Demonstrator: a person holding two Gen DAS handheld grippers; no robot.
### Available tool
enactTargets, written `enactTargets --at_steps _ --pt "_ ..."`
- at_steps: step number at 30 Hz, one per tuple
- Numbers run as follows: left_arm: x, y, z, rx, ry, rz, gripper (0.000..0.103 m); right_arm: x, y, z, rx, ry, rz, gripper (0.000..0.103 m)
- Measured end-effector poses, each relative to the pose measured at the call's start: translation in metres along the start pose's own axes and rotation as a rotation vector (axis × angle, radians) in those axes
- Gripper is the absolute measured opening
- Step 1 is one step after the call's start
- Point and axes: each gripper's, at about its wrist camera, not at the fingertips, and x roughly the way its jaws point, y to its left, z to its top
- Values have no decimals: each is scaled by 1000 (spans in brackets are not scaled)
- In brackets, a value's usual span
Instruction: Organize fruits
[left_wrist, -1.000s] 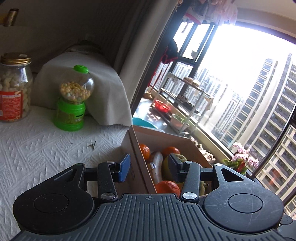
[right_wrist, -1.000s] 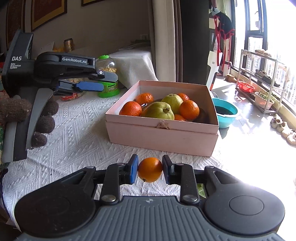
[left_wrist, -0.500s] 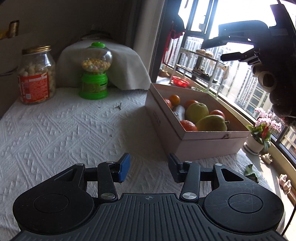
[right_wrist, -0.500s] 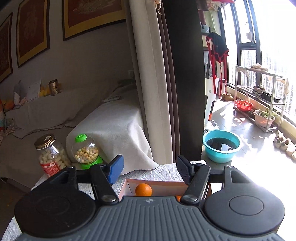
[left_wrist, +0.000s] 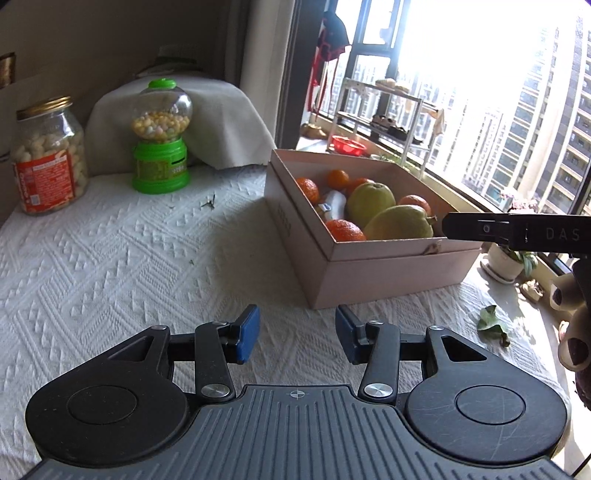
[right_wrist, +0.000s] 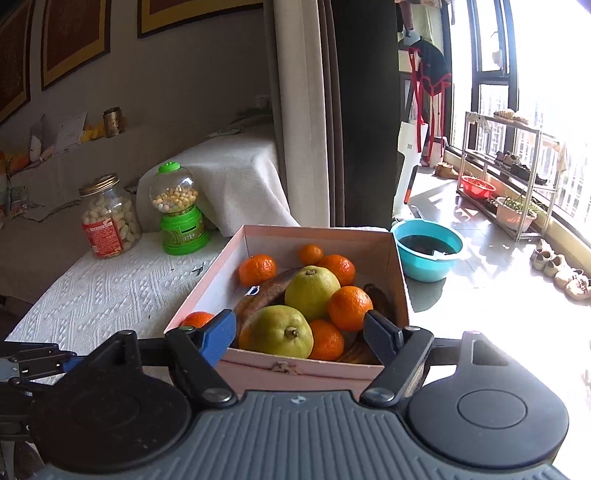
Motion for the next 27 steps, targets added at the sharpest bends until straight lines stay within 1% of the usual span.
enactTargets --at_steps 3,6,7,9,10,11,12,13,15,17,21,25,27 --pt "0 -1 -5 33 11 52 50 -5 5 -31 24 26 20 82" --pt "0 1 -13 76 23 131 50 8 17 -52 18 82 -19 84" --pt "3 3 -16 74 32 148 50 16 22 -57 15 108 -33 84" --pt "9 7 -22 51 60 144 51 34 32 -64 -4 170 -56 84" --pt "11 6 -25 65 32 143 52 43 36 -66 -15 195 -65 88" --pt "12 3 -27 80 21 152 53 48 41 -68 -36 180 -90 93" --pt "13 1 -27 85 15 157 54 50 45 -69 -47 168 -116 96" --pt "15 1 -27 78 9 156 55 52 47 -69 -49 167 -128 97" --pt "17 2 -26 66 2 152 57 55 44 -69 -32 176 -146 103" --pt "20 2 -24 50 -2 155 57 55 35 -69 24 184 -134 103" --pt "23 -2 -23 62 -9 176 57 54 34 -72 25 176 -148 103" --pt "25 -2 -22 66 -10 175 57 52 34 -79 34 117 -159 103" --pt "25 -3 -21 68 -10 177 57 52 36 -80 32 113 -172 103"
